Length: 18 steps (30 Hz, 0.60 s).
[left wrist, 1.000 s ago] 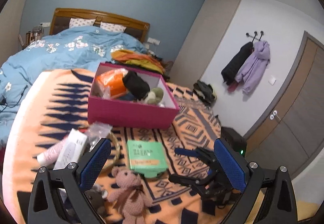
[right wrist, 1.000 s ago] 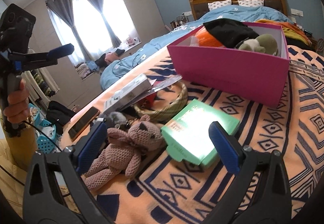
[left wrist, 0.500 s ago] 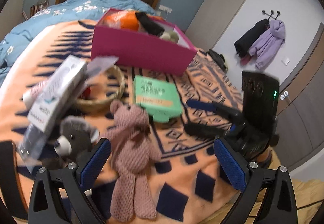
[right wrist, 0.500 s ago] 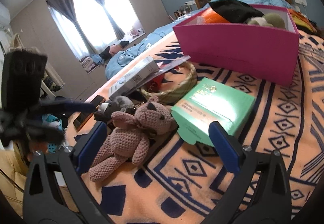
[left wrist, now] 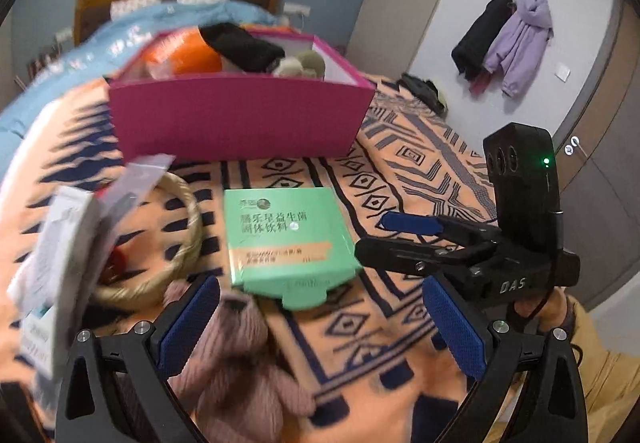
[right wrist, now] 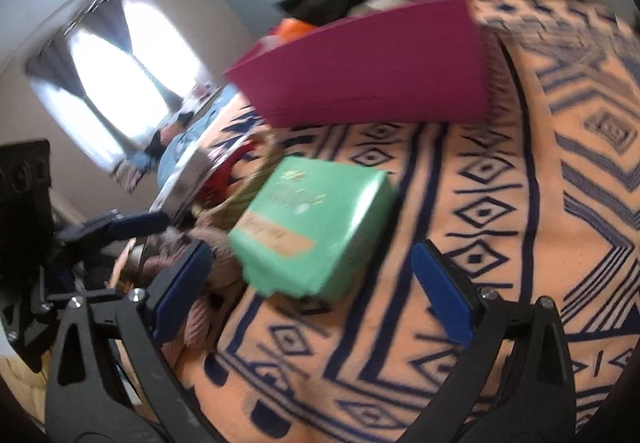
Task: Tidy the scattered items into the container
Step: 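Move both grippers down around the mint-green printed box on the blanket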
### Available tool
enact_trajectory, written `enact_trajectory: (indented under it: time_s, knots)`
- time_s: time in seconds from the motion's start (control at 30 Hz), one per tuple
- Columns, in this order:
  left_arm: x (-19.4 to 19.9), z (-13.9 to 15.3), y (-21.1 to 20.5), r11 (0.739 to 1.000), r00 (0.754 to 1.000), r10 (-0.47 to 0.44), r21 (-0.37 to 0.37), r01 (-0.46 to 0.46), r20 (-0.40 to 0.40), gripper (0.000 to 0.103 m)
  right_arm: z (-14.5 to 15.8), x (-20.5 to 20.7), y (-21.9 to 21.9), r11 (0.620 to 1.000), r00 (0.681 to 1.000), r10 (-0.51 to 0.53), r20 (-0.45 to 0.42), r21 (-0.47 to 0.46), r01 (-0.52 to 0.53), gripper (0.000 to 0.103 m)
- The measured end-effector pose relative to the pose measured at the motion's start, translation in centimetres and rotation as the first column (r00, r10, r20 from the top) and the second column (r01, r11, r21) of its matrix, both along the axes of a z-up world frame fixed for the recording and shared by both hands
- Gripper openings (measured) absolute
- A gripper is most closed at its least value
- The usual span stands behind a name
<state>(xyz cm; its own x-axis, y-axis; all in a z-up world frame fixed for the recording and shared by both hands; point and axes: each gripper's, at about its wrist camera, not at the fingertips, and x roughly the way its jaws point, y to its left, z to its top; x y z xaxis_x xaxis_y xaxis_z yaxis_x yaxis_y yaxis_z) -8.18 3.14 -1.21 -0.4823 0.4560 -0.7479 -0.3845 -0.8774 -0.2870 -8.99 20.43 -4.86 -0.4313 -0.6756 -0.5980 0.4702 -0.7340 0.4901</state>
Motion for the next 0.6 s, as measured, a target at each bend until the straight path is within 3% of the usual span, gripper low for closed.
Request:
enact_trajectory:
  time_s: [0.23,0.6]
  knots:
    - [-3.8,-3.3,0.9,0.999,0.992,0.005,-0.042,0.000,0.126,0.103,-1.0,-3.0,0.5,0.999,0.997,-0.011,0.083,-0.038,0.014,0.101]
    - [-4.5,-4.4,1.0,0.998,0.986,-0.010,-0.055,0.020,0.164,0.103,-2.8,-5.6,-0.3,0.999,0.988,-0.002,0.157,-0.044,0.009,0.101]
